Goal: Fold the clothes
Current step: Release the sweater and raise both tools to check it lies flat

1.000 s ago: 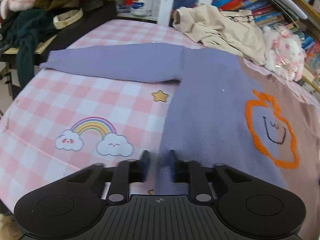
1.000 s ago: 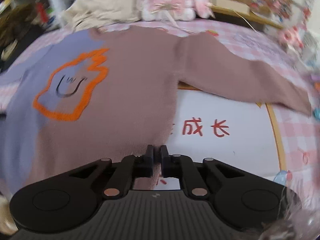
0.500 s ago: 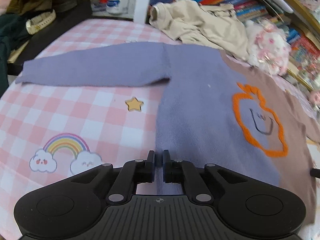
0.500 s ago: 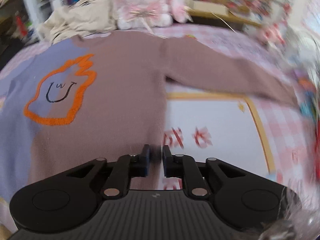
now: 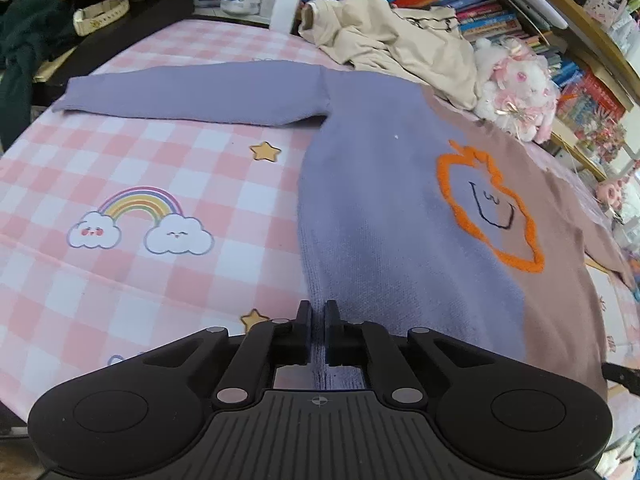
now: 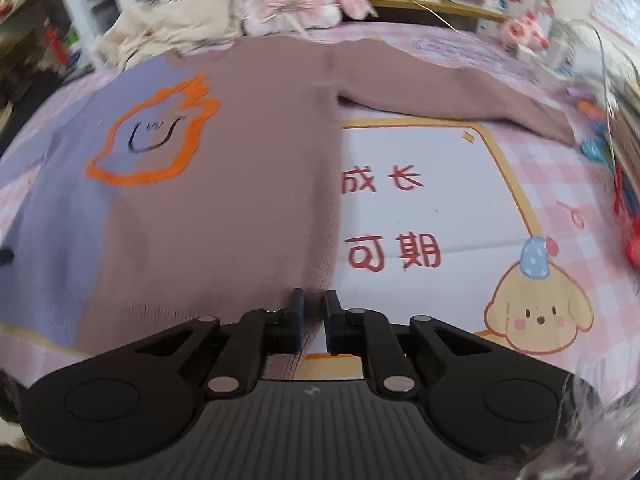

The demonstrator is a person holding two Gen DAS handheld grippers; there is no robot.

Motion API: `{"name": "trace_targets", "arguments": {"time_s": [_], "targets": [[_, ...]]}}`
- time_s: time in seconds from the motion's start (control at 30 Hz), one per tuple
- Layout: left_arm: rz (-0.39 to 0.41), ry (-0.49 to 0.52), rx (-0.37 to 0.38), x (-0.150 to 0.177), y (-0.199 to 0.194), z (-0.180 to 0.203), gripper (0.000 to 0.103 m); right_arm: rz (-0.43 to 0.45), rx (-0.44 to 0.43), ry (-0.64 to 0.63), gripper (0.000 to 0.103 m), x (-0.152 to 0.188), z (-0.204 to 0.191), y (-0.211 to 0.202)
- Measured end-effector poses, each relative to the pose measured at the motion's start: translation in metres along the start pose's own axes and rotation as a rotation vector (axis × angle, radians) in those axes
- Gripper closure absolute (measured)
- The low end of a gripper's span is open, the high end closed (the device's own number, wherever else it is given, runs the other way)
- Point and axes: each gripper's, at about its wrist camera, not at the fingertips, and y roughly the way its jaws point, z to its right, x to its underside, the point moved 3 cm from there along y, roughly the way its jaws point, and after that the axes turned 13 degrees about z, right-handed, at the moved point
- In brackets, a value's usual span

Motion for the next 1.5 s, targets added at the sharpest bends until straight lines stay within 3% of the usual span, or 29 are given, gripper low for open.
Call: {"name": "trace_targets", "arguments": {"time_s": [0.2,0.4,0.63,0.77,0.8,0.83,0.97,1.07,1.1,1.27,1.33,1.5], "targets": [[-0.004,0.024,0.019,0.004,-0.005,0.001,0.099,0.009,0.012,0.060,0.097,0.002,0.011,-0.004],[0.006,0.045,0.024,0.004,-0.005,0.001,0.098,0.006,0.022,0.004,0.096,0.001,0.004,-0.003],[0.021,0.061,-0.031,0.007,-0.007,0.010,0.096,0.015,-0.004,-0.011,0.093,0.002,0.006,-0.003],[0.062,0.018,-0.049,0.011,-0.020,0.019,0.090,0.040,-0.012,-0.062,0.083,-0.001,0.006,-0.007],[0.074,0.010,-0.051,0.012,-0.023,0.022,0.089,0.059,-0.020,-0.076,0.076,-0.003,0.006,-0.009],[0.086,0.003,-0.052,0.013,-0.027,0.025,0.086,0.080,-0.028,-0.089,0.067,-0.005,0.006,-0.011],[0.130,-0.024,-0.064,0.015,-0.040,0.042,0.064,0.149,-0.069,-0.139,0.053,-0.016,0.007,-0.014],[0.156,-0.023,-0.078,0.017,-0.049,0.057,0.052,0.166,-0.095,-0.164,0.036,-0.023,0.008,-0.011],[0.163,-0.019,-0.083,0.017,-0.052,0.062,0.050,0.168,-0.106,-0.171,0.032,-0.024,0.008,-0.009],[0.192,0.038,-0.130,0.026,-0.064,0.090,0.020,0.179,-0.154,-0.199,0.020,-0.030,0.008,-0.006],[0.192,0.069,-0.145,0.032,-0.067,0.099,0.014,0.188,-0.160,-0.212,0.011,-0.032,0.006,-0.006],[0.134,0.173,-0.133,0.042,-0.060,0.113,0.011,0.194,-0.157,-0.230,0.007,-0.035,-0.001,-0.006]]}}
